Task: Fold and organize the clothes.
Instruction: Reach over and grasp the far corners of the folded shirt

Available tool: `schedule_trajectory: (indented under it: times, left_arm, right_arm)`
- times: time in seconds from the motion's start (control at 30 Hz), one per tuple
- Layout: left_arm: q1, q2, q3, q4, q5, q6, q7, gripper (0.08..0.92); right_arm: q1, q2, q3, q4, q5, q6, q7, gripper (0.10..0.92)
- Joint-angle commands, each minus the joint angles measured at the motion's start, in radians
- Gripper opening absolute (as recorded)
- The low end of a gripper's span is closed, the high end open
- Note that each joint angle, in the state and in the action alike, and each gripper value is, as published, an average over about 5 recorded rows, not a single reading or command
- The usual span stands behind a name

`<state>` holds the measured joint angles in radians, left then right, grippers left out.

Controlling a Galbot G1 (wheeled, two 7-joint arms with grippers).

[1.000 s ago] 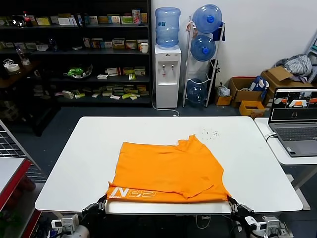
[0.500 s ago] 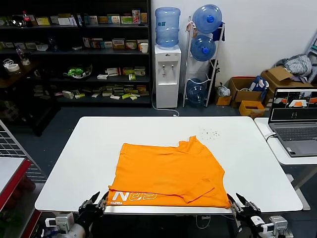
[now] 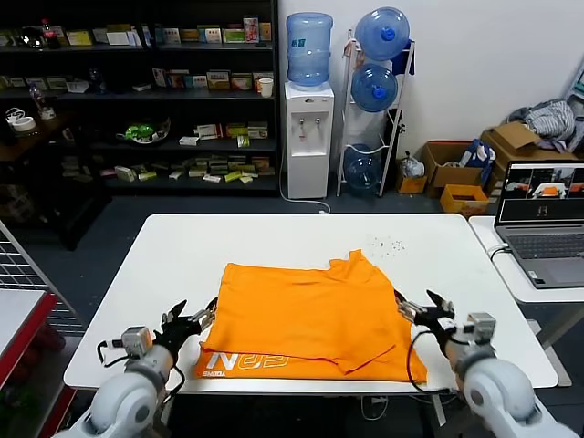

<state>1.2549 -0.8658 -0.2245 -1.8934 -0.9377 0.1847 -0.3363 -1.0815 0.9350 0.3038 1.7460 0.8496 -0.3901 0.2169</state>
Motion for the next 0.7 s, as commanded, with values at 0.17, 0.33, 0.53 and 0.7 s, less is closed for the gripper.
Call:
schedule_trajectory:
  times: [0.17, 0.33, 0.53, 0.7]
  left_arm:
    - [-0.595, -0.168, 0.317, 0.613, -0.029, -0.004, 0.086, 0.823]
    - [-0.620, -0.168, 0.360, 0.649, -0.025, 0.002, 0.095, 0.823]
    - [-0.644, -0.173, 0.390, 0.678, -0.030, 0.009, 0.105, 0.823]
    - [-0.657, -0.180, 0.402, 0.694, -0.031, 0.014, 0.108, 0.823]
  right_arm:
    - [0.490, 0.143, -0.279, -0.466, 0.025, -0.072, 0.012, 0.823]
    - [0.503, 0.161, -0.320, -0.523, -0.001, -0.084, -0.008, 0.823]
    - [0.510, 0.179, -0.326, -0.571, -0.017, -0.083, -0.026, 0.823]
    - [0.522, 0.195, -0.332, -0.598, -0.026, -0.080, -0.036, 0.823]
